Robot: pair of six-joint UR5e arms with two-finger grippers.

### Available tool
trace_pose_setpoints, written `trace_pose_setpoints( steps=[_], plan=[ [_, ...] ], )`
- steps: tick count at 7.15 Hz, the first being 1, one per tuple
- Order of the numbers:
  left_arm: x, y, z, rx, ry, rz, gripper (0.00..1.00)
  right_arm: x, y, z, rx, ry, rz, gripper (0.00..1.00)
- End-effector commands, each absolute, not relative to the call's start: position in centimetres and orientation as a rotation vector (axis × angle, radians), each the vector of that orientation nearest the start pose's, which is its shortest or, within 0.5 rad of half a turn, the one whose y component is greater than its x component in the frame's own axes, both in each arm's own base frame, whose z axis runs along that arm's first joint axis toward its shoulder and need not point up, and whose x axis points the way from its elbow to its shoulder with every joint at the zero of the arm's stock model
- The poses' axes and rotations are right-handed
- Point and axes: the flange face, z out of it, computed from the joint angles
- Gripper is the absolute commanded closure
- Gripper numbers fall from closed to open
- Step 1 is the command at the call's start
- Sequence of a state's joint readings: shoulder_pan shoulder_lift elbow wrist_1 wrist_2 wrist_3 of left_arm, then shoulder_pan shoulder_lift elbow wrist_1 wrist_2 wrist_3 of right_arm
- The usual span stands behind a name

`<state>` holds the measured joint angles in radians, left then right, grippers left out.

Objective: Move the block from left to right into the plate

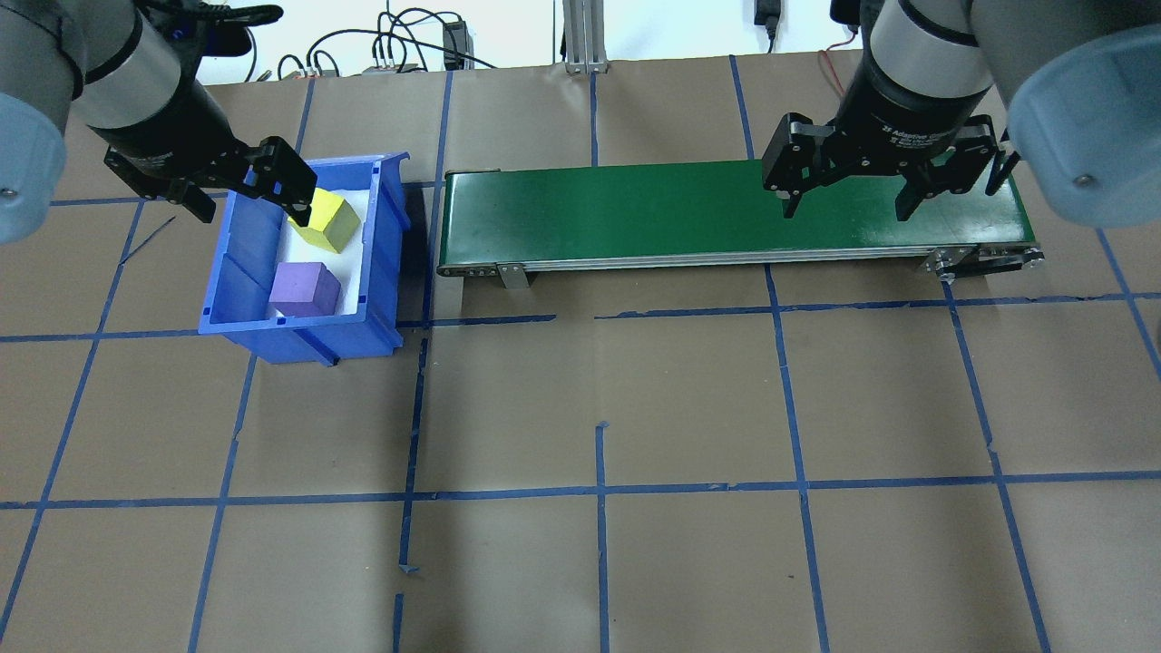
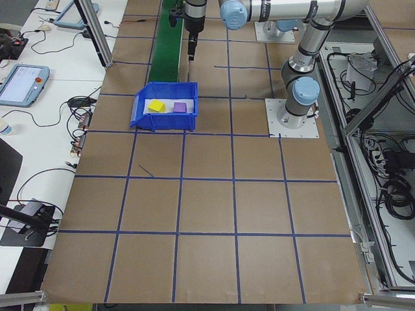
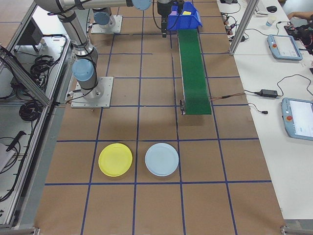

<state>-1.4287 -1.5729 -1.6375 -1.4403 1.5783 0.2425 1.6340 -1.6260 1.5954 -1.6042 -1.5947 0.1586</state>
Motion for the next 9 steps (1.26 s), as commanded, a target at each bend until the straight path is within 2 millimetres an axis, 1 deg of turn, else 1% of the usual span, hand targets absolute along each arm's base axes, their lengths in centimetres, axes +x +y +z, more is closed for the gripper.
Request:
trace_pose_setpoints(
  steps=[1,2,3,4,6,8,9],
  plan=[
    [-2.6,-54.9,41.5,0.283,3.111,-0.040,0.00,16.1,-46.5,50.6,0.146,3.154,-0.105,0.00],
    [-1.8,-57.0,38.7,0.322,3.104,-0.040,0.00,16.0,-46.5,50.5,0.149,3.154,-0.101,0.00],
    [-1.3,-58.0,36.2,0.310,3.117,0.019,0.00,16.1,-46.5,50.5,0.146,3.153,-0.100,0.00],
    [-1.2,-58.7,34.0,0.277,3.129,0.070,0.00,16.1,-46.5,50.5,0.149,3.152,-0.103,0.00],
    [-0.8,-59.6,30.5,0.276,3.133,0.140,0.00,16.2,-46.5,50.5,0.146,3.152,-0.103,0.00],
    [-0.1,-60.2,27.7,0.266,3.132,0.218,0.00,16.2,-46.5,50.5,0.144,3.153,-0.100,0.00],
    [0.3,-60.4,26.3,0.268,3.103,0.268,0.00,16.2,-46.5,50.7,0.146,3.152,-0.105,0.00]
  ],
)
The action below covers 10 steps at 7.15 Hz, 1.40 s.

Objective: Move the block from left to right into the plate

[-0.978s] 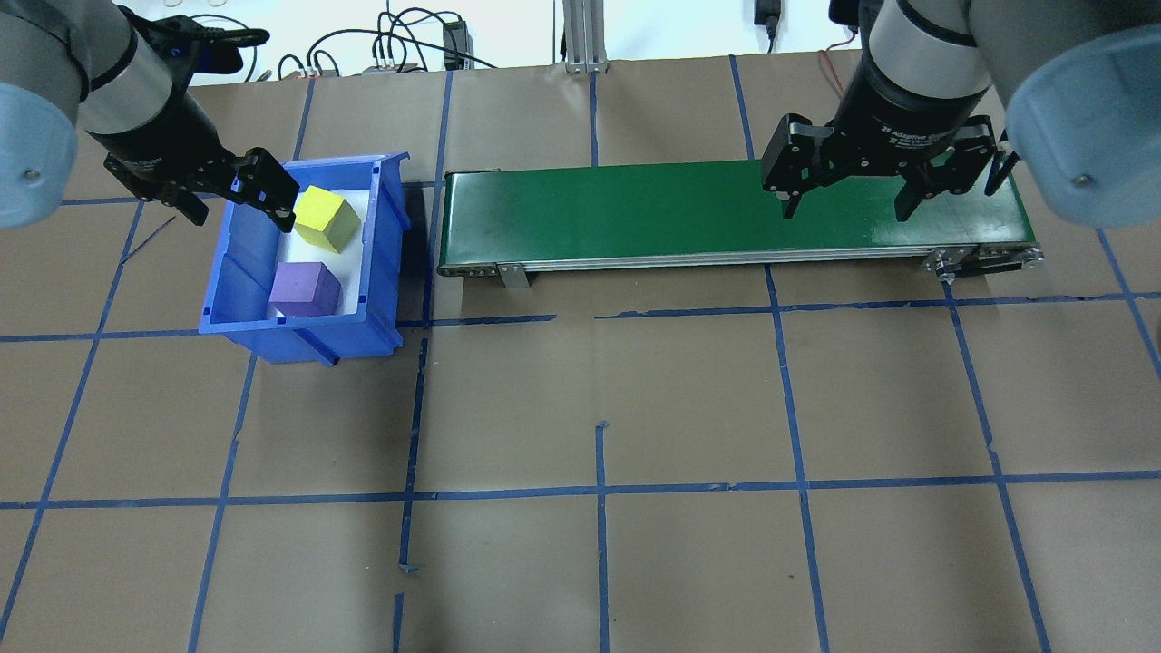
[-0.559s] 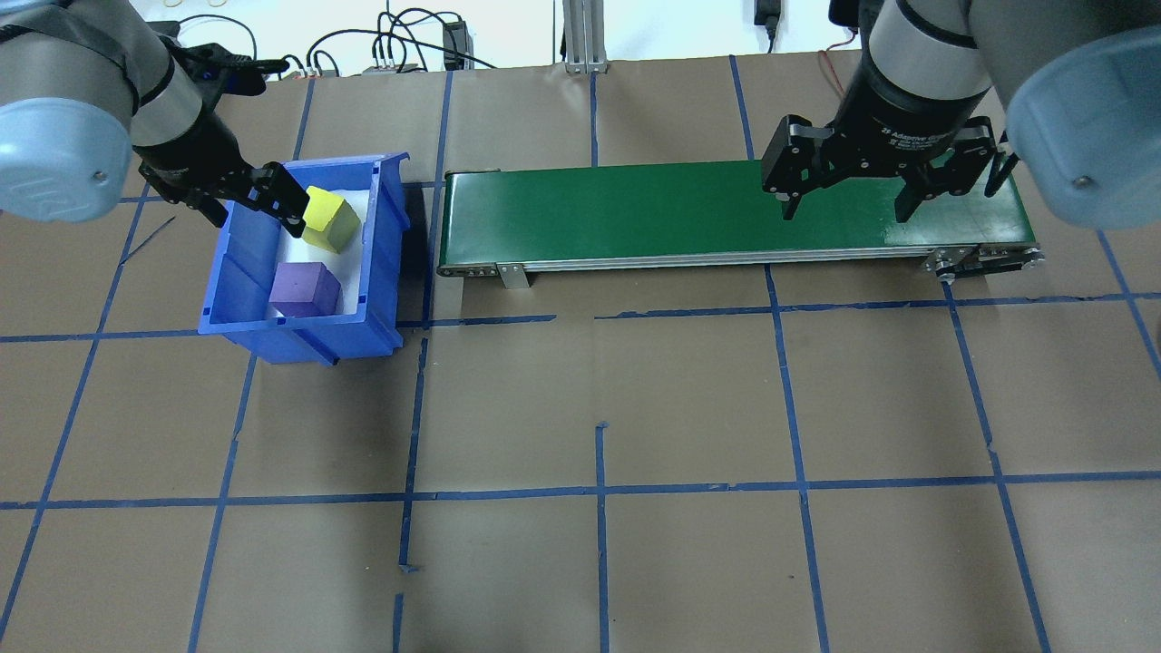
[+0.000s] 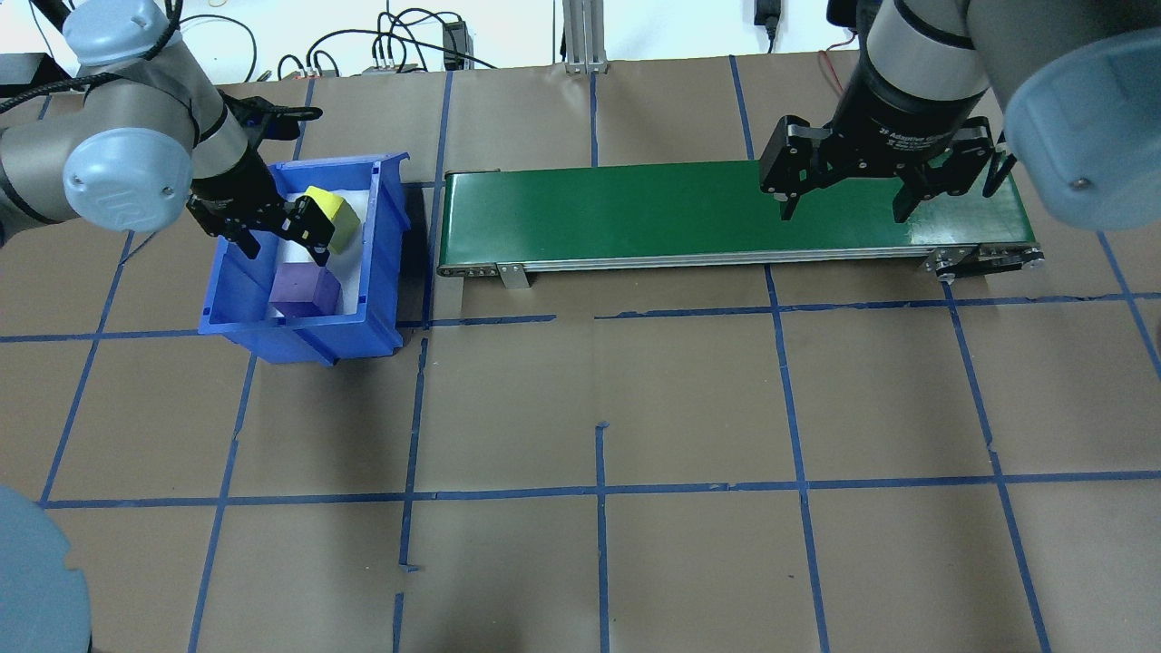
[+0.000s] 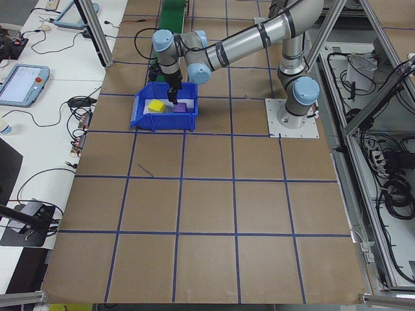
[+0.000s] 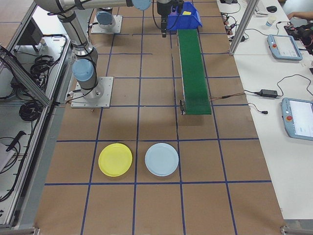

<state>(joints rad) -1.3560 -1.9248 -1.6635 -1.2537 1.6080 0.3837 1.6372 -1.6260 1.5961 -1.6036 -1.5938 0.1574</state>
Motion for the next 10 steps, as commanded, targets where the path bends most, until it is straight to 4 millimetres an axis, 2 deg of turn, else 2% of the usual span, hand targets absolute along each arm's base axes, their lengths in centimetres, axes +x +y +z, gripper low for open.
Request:
trace_pose_setpoints(
  steps=[1,3,4,5,6,7,8,9,10],
  plan=[
    [0.2,-60.5,25.5,0.272,3.101,0.288,0.00,16.3,-46.5,50.7,0.144,3.152,-0.105,0.00],
    [0.1,-59.7,24.0,0.263,3.107,0.317,0.01,16.2,-46.5,50.6,0.146,3.152,-0.103,0.00],
    [0.0,-59.5,23.2,0.264,3.106,0.274,0.17,16.2,-46.5,50.7,0.146,3.152,-0.105,0.00],
    [-0.1,-59.2,22.7,0.266,3.105,0.265,0.57,16.2,-46.5,50.7,0.146,3.150,-0.107,0.00],
    [0.0,-59.4,22.9,0.274,3.098,0.241,0.72,16.3,-46.5,50.7,0.144,3.150,-0.107,0.00],
    [0.2,-60.1,24.3,0.273,3.089,0.173,0.75,16.3,-46.5,50.7,0.144,3.149,-0.105,0.00],
    [0.2,-60.3,27.8,0.265,3.072,0.056,0.75,16.3,-46.5,50.7,0.144,3.149,-0.104,0.00],
    [-0.8,-59.4,35.7,0.269,3.042,-0.173,0.74,16.3,-46.5,50.7,0.146,3.149,-0.107,0.00],
    [-2.4,-57.7,41.6,0.297,3.070,-0.367,0.73,16.3,-46.5,50.7,0.146,3.149,-0.105,0.00]
  ],
)
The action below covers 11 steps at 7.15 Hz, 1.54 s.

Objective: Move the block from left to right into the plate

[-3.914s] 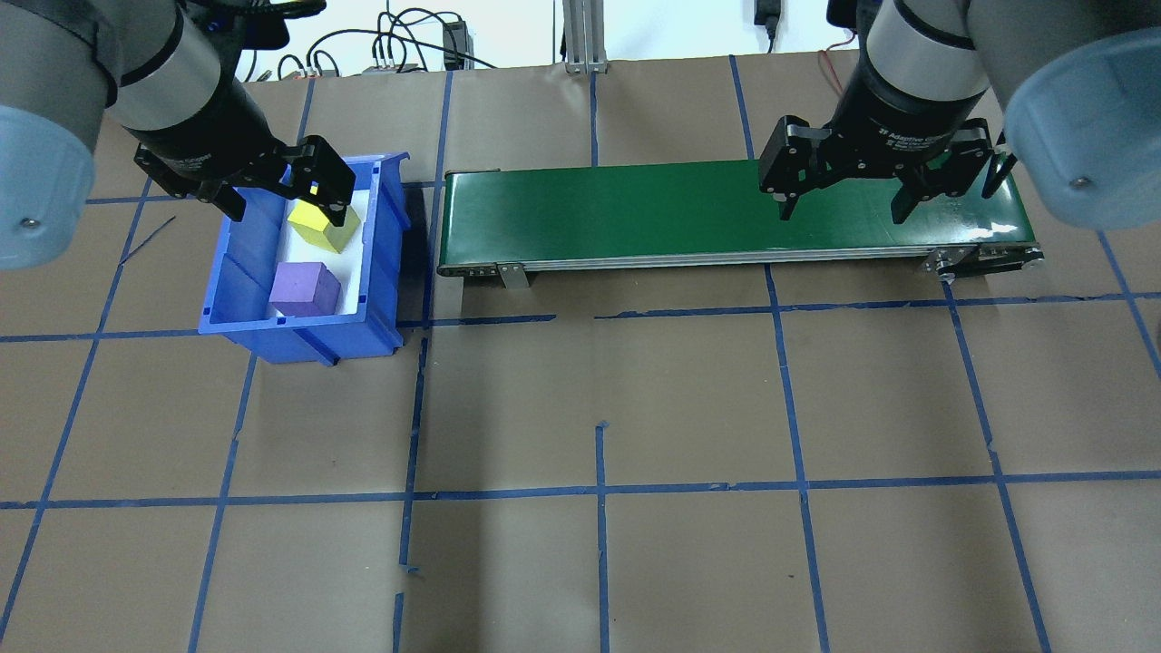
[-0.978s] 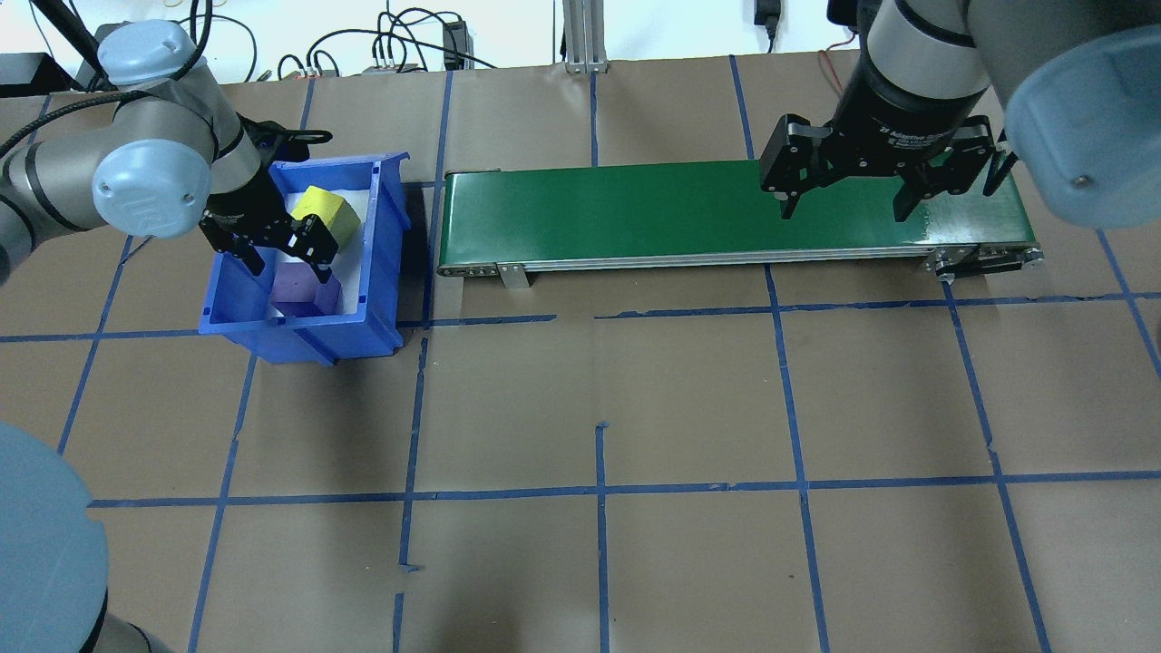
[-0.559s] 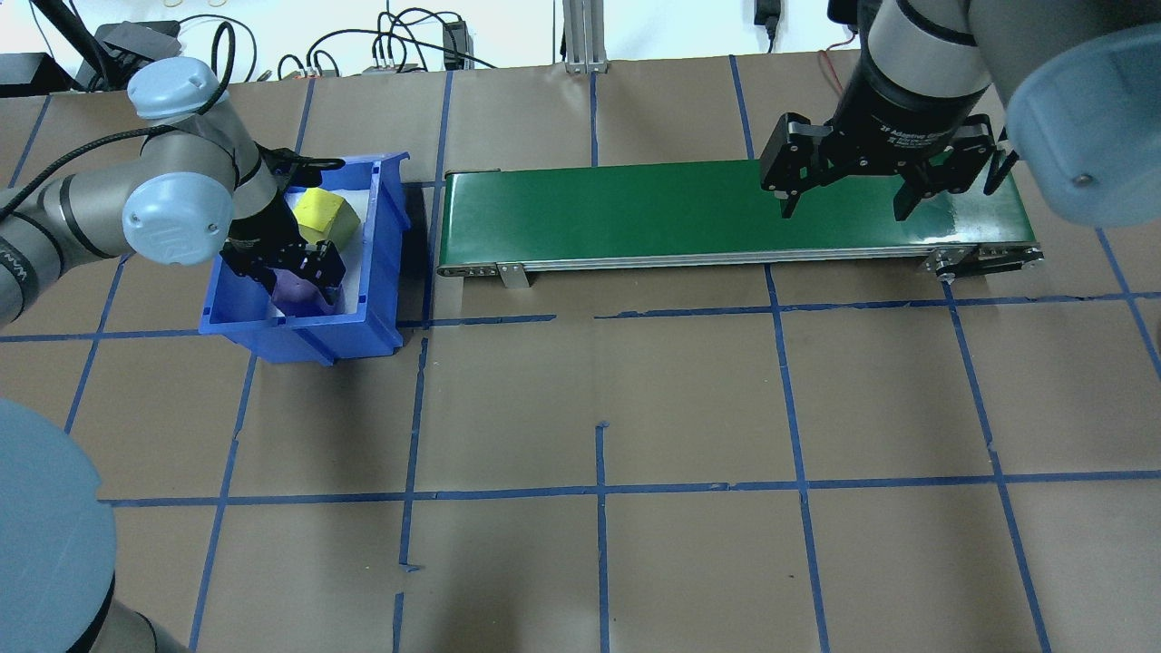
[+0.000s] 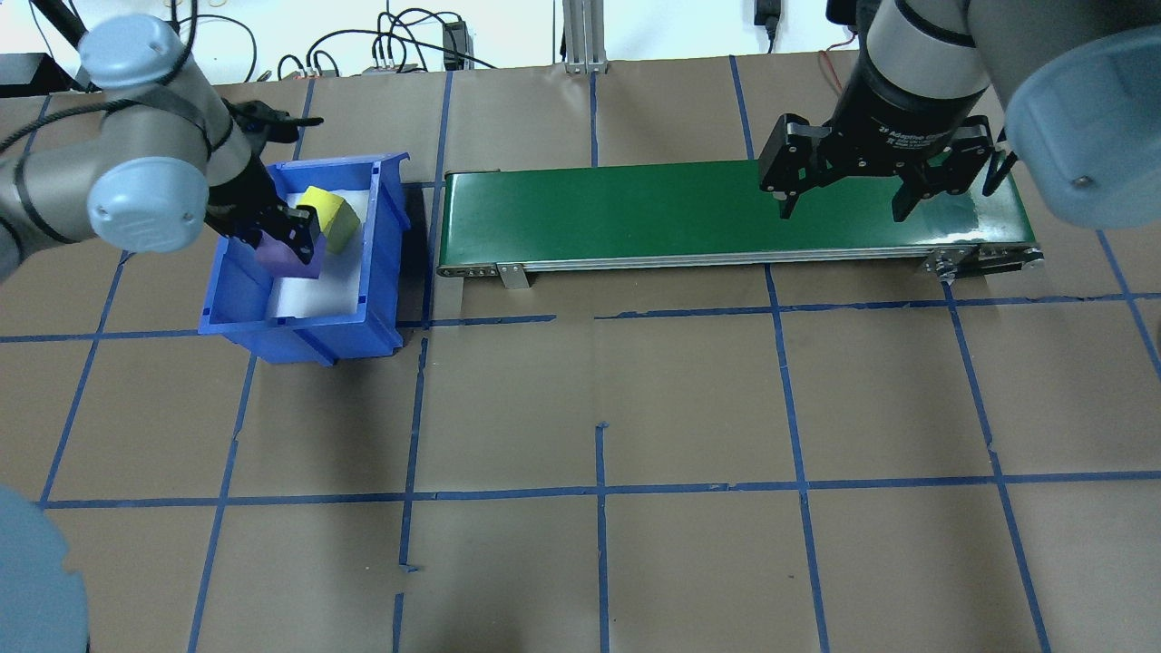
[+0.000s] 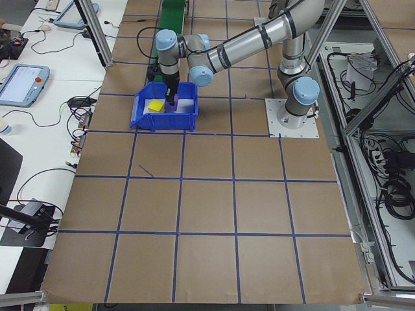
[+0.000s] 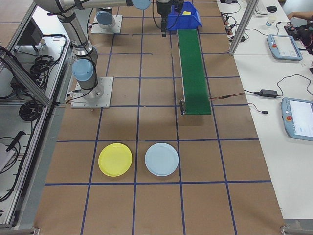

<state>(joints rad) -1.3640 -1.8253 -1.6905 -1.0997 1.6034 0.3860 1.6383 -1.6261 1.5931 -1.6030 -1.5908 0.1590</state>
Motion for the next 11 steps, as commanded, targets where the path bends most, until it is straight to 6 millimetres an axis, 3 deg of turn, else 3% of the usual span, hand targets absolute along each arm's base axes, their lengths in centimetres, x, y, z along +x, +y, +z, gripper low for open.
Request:
trace_pose_setpoints(
  steps=[1,2,3,4,6,7,9,10,11],
  plan=[
    [-3.7,-57.2,44.4,0.339,3.086,-0.468,0.73,16.3,-46.5,50.7,0.146,3.148,-0.109,0.00],
    [-4.4,-57.4,44.8,0.367,3.089,-0.489,0.73,16.3,-46.5,50.7,0.144,3.149,-0.105,0.00],
    [-6.9,-58.1,42.7,0.415,3.168,-0.472,0.73,16.2,-46.5,50.7,0.148,3.149,-0.104,0.00],
    [-8.7,-60.2,38.7,0.461,3.192,-0.451,0.73,16.2,-46.5,50.7,0.146,3.148,-0.104,0.00],
    [-14.0,-62.9,31.4,0.395,3.222,-0.439,0.73,16.2,-46.5,50.6,0.148,3.148,-0.102,0.00],
    [-16.7,-62.8,29.7,0.309,3.255,-0.406,0.73,16.2,-46.5,50.6,0.148,3.149,-0.102,0.00],
    [-21.0,-61.6,28.2,0.216,3.275,-0.341,0.68,16.2,-46.4,50.6,0.146,3.150,-0.100,0.00],
    [-21.6,-61.0,27.8,0.177,3.262,-0.320,0.01,16.2,-46.4,50.6,0.146,3.150,-0.100,0.00],
    [-21.6,-61.0,28.0,0.165,3.263,-0.322,0.00,16.2,-46.5,50.6,0.148,3.150,-0.100,0.00]
  ],
)
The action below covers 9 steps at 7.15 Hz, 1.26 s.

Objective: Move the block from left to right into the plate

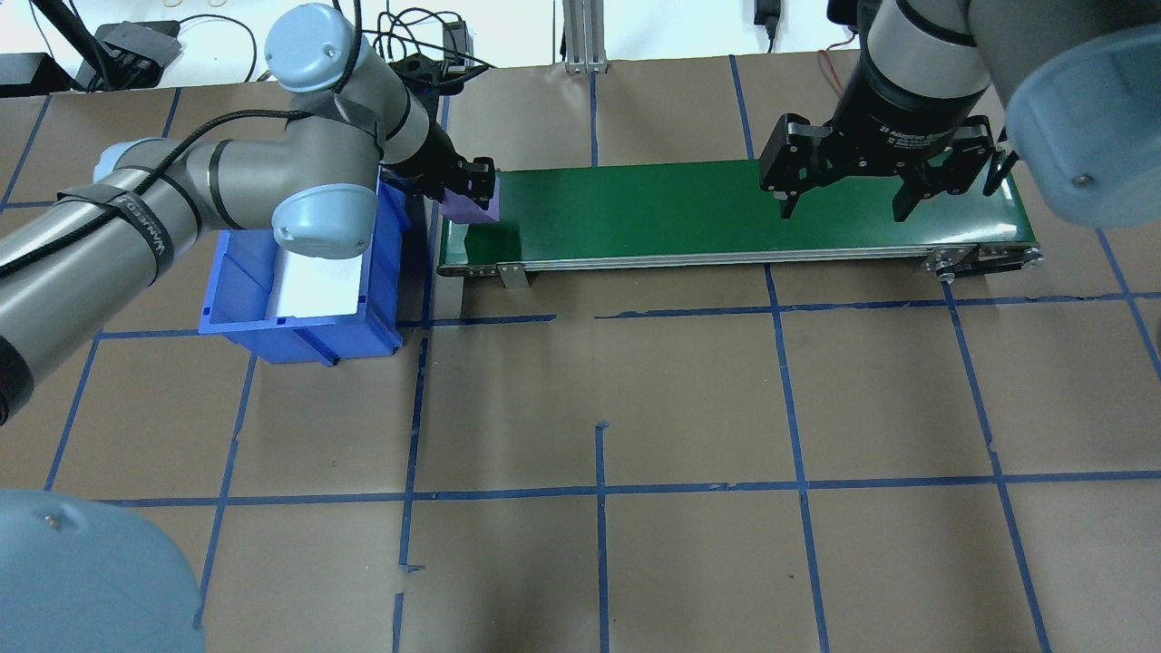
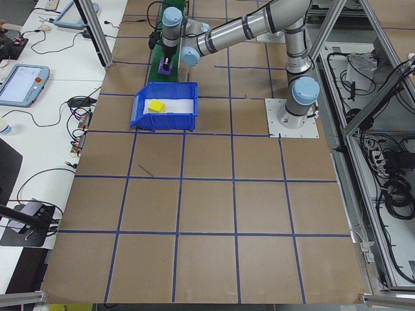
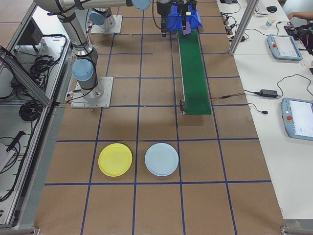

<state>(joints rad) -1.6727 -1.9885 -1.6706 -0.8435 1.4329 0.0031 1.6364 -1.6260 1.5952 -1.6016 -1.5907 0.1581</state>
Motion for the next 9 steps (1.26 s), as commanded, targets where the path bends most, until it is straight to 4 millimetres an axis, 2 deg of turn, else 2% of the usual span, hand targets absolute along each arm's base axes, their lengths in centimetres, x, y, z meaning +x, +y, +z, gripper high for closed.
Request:
trace_pose_setpoints(
  steps=[1,2,3,5,6,7,9],
  plan=[
    [-21.5,-61.5,29.4,0.233,3.248,-0.371,0.00,16.2,-46.5,50.6,0.146,3.149,-0.102,0.00],
    [-21.0,-61.7,29.9,0.328,3.198,-0.395,0.00,16.2,-46.5,50.6,0.148,3.149,-0.102,0.00],
    [-19.3,-61.9,31.5,0.367,3.118,-0.427,0.00,16.2,-46.5,50.6,0.148,3.149,-0.102,0.00],
    [-6.6,-64.0,34.2,0.464,2.996,-0.461,0.00,16.1,-46.5,50.7,0.151,3.149,-0.104,0.00],
    [-2.6,-64.3,34.1,0.444,2.997,-0.454,0.00,16.1,-46.5,50.7,0.151,3.149,-0.104,0.00],
    [-1.5,-64.7,32.6,0.418,3.012,-0.422,0.00,16.0,-46.5,50.7,0.153,3.150,-0.105,0.00],
    [-1.1,-65.3,29.5,0.429,3.023,-0.353,0.00,16.0,-46.5,50.7,0.154,3.152,-0.105,0.00]
  ],
)
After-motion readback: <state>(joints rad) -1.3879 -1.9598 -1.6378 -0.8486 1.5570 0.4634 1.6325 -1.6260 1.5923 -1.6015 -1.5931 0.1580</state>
